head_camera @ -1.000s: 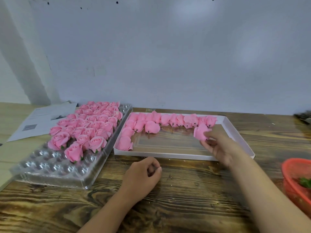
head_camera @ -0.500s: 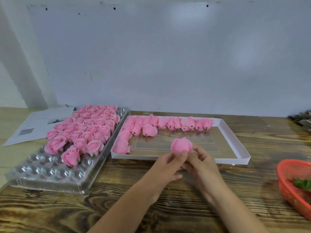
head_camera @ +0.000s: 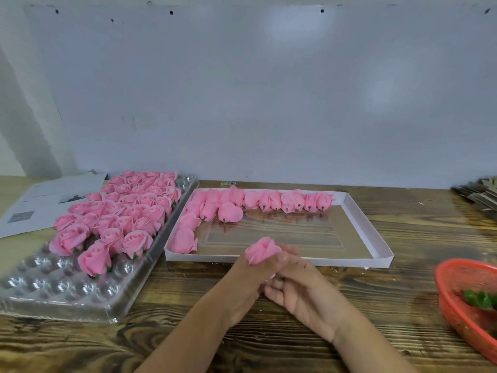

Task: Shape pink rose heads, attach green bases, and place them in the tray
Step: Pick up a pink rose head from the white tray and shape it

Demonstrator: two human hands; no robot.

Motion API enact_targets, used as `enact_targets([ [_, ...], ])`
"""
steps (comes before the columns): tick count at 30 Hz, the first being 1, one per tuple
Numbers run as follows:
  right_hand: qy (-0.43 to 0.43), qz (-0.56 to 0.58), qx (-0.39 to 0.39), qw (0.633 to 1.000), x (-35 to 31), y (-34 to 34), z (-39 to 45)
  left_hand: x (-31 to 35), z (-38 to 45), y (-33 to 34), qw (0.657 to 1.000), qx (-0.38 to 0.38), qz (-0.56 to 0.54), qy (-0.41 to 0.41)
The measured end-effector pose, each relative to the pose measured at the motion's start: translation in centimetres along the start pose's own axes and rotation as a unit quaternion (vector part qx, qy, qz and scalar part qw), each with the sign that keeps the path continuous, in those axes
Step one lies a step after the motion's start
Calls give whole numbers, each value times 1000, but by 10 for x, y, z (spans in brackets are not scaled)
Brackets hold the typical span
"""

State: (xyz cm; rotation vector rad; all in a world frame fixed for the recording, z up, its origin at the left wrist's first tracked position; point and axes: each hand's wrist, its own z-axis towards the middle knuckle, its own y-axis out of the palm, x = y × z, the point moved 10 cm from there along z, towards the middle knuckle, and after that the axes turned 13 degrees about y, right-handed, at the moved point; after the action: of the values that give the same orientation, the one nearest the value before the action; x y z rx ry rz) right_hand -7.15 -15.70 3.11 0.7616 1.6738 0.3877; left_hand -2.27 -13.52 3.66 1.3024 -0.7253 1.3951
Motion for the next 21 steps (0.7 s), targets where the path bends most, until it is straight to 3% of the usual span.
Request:
enact_targets([
  [9, -42, 13, 54, 998, -3, -8, 1, 2, -2, -6, 997, 70, -22, 8],
  [13, -94, -91, 105, 986, -9, -6, -3, 6, -2, -8, 992, 118, -35, 23],
  [17, -190, -288, 202, 916, -23, 1, -13, 4, -2, -16, 985, 164, -48, 29],
  [19, -204, -293, 229, 905, -25, -1, -16, 0, -2, -15, 985, 166, -46, 20],
  [21, -191, -270, 226, 916, -22, -5, -14, -3, -2, -14, 985, 163, -51, 11],
])
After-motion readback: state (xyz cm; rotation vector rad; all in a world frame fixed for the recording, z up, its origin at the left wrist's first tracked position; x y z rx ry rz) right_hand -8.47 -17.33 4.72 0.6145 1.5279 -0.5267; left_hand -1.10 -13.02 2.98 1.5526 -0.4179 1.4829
